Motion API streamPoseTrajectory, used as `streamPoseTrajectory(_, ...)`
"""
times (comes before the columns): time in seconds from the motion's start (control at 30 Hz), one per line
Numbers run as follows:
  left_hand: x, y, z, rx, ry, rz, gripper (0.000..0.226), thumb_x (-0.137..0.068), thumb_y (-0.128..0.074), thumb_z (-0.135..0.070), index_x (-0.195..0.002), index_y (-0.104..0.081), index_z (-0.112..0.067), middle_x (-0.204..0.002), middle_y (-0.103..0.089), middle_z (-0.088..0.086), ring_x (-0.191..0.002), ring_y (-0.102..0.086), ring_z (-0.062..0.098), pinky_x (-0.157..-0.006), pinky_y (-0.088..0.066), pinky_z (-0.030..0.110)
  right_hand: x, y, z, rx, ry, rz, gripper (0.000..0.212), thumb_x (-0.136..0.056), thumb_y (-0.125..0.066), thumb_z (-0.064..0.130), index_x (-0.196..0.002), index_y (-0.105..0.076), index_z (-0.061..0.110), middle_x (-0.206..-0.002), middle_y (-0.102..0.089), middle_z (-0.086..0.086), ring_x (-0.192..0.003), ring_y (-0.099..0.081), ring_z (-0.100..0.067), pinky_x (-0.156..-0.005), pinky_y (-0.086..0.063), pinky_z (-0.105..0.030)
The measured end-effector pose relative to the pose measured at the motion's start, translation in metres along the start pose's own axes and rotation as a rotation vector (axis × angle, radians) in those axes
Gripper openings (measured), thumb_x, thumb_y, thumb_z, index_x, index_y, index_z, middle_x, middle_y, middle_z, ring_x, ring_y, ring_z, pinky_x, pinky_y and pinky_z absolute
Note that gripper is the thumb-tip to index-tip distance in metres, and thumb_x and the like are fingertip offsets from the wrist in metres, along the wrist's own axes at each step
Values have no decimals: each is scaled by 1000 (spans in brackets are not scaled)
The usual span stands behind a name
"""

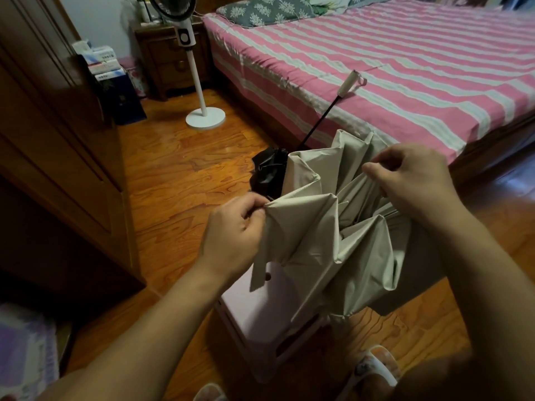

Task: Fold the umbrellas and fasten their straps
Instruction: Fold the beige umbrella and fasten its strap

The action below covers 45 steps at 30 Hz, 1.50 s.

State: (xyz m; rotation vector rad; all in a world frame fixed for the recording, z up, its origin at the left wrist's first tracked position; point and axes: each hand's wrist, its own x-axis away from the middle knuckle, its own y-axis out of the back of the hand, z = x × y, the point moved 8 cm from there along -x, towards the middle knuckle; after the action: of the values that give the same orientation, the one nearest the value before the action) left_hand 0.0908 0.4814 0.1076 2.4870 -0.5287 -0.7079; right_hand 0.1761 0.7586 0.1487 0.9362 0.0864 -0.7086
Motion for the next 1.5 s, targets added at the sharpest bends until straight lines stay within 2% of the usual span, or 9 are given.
streamPoseTrajectory(0.17, 3, -6, -12, -15, -107, 50, 46, -89, -75, -14, -130, -62, -29, -109, -61, -16, -103, -55, -1, -86, -48, 18, 1, -1, 5, 26, 27, -3, 24, -93, -73, 34, -103, -77, 13, -86, -68, -3, -76, -66, -20, -72, -58, -40)
streamPoseTrajectory(0.3, 3, 3, -24, -81, -283, -24, 33, -87, -74, 4, -112, -77, -17, -98, -71, -4, -92, -64, 5, -74, -54, 28, 0, -1, 10, 73, 58, -16, 23, -92, -73, 35, -100, -78, 14, -84, -69, -2, -75, -65, -18, -73, -56, -38)
streamPoseTrajectory(0.47, 8, 5, -26, -233, -298, 108, 37, -90, -71, -4, -121, -73, -24, -103, -67, -6, -94, -58, 7, -72, -49, 16, -1, 1, 9, 94, 60, -21, 23, -93, -73, 34, -100, -78, 13, -85, -68, -1, -76, -64, -17, -71, -49, -32)
streamPoseTrajectory(0.77, 11, -13, -19, -381, -196, 248, 38, -94, -63, -15, -128, -68, -31, -96, -47, -6, -85, -46, 11, -66, -36, 20, 1, -1, 20, 118, 94, -22, 23, -94, -72, 32, -103, -77, 12, -92, -63, 2, -82, -60, -15, -71, -47, -30)
streamPoseTrajectory(0.93, 10, 4, -14, -371, -150, 165, 18, -93, -68, -27, -110, -75, -25, -100, -61, -10, -95, -51, 8, -76, -50, 30, -1, 2, 15, 126, 61, -28, 23, -93, -73, 32, -102, -78, 12, -87, -63, 1, -76, -58, -13, -61, -37, -18)
streamPoseTrajectory(1.2, 6, 23, -15, -352, -185, 121, 30, -91, -72, -9, -117, -75, -23, -97, -71, -6, -92, -61, 13, -75, -56, 43, -1, 3, 17, 114, 66, -15, 26, -93, -72, 36, -101, -77, 12, -87, -68, -4, -79, -64, -20, -73, -54, -37)
streamPoseTrajectory(1.33, 11, 31, -42, -344, -320, 40, 41, -94, -65, -32, -134, -64, -25, -109, -55, -3, -99, -48, 14, -80, -45, 28, -3, 2, 33, 108, 77, -10, 24, -92, -73, 36, -89, -76, 13, -75, -67, -1, -72, -66, -21, -71, -55, -39)
streamPoseTrajectory(1.4, 19, 15, -53, -204, -299, 185, 47, -94, -58, -53, -136, -61, -32, -104, -50, -11, -94, -50, 7, -76, -46, 25, -4, 0, 39, 115, 78, -10, 23, -92, -72, 35, -86, -76, 14, -71, -64, 3, -72, -65, -19, -70, -51, -34)
streamPoseTrajectory(1.5, 30, -11, -56, -377, -317, 321, 57, -91, -50, -67, -143, -46, -43, -101, -46, -14, -83, -48, 3, -66, -48, 25, -4, -5, 42, 99, 65, -2, 21, -93, -72, 35, -88, -76, 15, -72, -63, 7, -71, -64, -13, -71, -52, -33)
